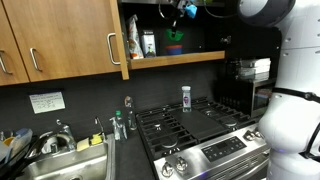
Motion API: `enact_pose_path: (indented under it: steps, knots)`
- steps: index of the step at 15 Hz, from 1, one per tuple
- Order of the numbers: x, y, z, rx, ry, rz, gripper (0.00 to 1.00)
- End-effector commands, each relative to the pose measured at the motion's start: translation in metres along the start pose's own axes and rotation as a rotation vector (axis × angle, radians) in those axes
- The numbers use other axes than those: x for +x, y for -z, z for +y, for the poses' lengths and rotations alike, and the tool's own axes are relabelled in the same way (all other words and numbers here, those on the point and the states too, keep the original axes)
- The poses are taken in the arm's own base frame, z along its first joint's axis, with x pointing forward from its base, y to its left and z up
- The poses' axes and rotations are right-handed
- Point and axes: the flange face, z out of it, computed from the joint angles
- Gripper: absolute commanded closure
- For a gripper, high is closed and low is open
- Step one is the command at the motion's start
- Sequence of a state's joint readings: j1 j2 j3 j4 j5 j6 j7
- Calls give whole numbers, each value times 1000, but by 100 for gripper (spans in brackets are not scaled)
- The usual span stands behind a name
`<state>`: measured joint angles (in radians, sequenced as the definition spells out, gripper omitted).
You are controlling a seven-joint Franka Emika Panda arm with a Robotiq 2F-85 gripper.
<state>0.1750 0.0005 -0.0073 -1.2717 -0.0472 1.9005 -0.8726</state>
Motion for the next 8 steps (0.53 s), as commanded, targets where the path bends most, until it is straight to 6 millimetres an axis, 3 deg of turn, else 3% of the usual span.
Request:
enact_pose_path:
  steps: [1, 8]
  knots:
    - [3, -7, 5, -16, -22, 20, 99]
    - [3, -25, 6, -12, -26, 5, 99]
